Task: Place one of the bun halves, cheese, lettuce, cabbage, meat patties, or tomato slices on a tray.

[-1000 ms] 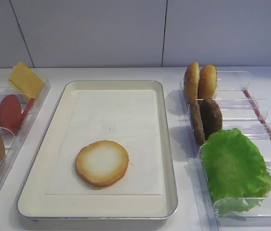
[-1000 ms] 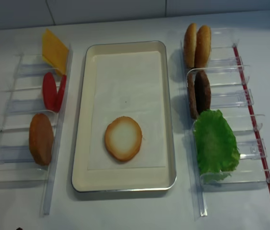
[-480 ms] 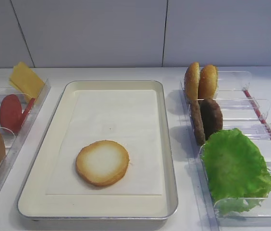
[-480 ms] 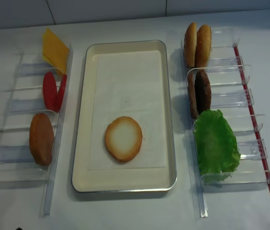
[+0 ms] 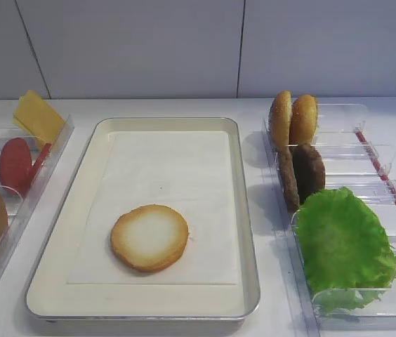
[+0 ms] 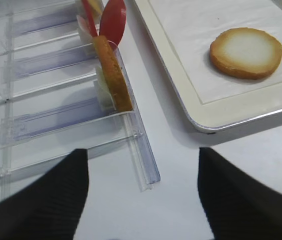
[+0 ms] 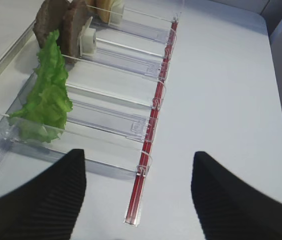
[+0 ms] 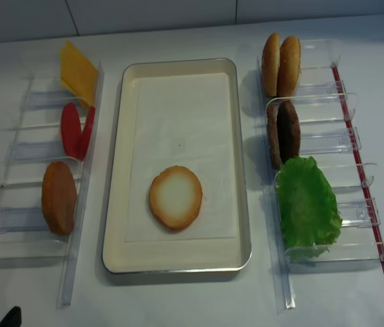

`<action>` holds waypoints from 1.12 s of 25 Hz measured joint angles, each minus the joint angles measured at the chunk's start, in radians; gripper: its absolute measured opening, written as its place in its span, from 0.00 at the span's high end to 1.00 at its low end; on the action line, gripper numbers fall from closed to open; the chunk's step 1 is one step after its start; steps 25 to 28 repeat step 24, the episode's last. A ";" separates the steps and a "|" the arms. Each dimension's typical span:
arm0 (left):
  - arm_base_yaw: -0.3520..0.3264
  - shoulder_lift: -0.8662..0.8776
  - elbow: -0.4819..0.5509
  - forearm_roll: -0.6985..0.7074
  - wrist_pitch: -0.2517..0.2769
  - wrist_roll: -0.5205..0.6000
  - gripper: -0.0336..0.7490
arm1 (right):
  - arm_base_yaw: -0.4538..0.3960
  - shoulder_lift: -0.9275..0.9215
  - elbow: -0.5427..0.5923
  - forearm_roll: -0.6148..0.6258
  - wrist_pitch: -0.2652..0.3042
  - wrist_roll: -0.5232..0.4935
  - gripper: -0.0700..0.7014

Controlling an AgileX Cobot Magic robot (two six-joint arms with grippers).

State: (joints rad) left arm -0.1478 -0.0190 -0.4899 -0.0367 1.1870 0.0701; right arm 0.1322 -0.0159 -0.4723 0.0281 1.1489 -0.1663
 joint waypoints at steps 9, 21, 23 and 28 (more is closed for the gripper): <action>0.007 0.000 0.000 0.000 0.000 0.000 0.35 | 0.000 0.000 0.000 0.000 0.000 0.000 0.27; 0.007 0.000 0.000 0.000 0.000 0.000 0.35 | 0.000 0.000 0.000 0.000 0.000 0.000 0.27; 0.007 0.000 0.000 0.000 0.000 0.000 0.35 | 0.000 0.000 0.000 0.000 0.000 0.000 0.27; 0.007 0.000 0.000 0.000 0.000 0.000 0.35 | 0.000 0.000 0.000 0.000 0.000 0.000 0.27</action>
